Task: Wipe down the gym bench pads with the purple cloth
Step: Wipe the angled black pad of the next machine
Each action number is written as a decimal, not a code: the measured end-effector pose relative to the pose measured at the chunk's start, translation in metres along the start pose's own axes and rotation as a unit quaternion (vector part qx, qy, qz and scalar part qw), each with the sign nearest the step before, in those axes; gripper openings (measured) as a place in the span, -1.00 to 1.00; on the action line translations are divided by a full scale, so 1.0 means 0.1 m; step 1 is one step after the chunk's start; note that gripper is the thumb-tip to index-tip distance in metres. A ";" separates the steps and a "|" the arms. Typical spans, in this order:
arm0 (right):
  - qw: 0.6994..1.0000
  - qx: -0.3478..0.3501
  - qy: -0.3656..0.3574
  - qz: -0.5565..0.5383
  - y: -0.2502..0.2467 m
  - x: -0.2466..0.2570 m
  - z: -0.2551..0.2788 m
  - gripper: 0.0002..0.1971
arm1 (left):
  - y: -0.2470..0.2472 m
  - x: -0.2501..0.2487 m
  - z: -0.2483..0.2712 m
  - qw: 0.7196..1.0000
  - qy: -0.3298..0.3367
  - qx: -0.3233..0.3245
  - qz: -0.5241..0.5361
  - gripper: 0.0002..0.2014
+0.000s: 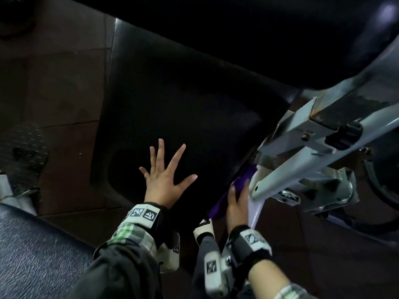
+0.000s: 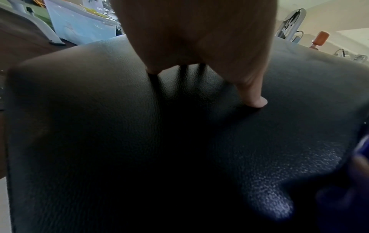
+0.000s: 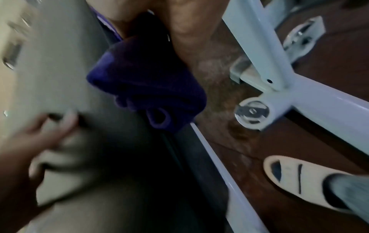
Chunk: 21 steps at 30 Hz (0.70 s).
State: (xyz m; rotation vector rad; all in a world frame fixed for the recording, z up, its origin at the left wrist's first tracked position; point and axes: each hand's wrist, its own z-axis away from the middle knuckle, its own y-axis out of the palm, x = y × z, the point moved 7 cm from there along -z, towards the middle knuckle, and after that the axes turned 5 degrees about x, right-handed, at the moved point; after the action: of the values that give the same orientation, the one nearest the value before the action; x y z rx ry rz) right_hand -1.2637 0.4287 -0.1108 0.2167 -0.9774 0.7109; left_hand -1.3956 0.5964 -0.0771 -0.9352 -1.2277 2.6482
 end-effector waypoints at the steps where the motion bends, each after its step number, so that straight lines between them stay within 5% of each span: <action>1: 0.999 0.026 0.021 -0.015 0.08 -0.13 0.15 -0.46 | 0.00 0.00 0.00 1.000 0.001 0.004 -0.002 -0.18; 4: 0.997 0.062 0.033 -0.034 0.16 -0.21 0.24 -0.42 | 0.00 0.03 0.00 1.000 0.006 0.013 0.004 -0.16; 10: 0.995 -0.013 -0.017 -0.096 -0.13 0.06 -0.38 -0.31 | 0.00 0.04 -0.01 1.000 0.010 0.019 0.009 -0.13; 21: 0.994 0.073 0.062 -0.043 0.47 -0.92 0.65 -0.39 | 0.02 0.06 -0.05 1.000 0.014 0.010 0.001 -0.11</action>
State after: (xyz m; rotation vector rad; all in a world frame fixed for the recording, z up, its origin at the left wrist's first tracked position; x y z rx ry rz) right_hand -1.3711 0.3920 -0.1561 0.3375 -0.7941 0.7099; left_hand -1.3975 0.6003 -0.0835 -0.9668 -1.1932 2.6340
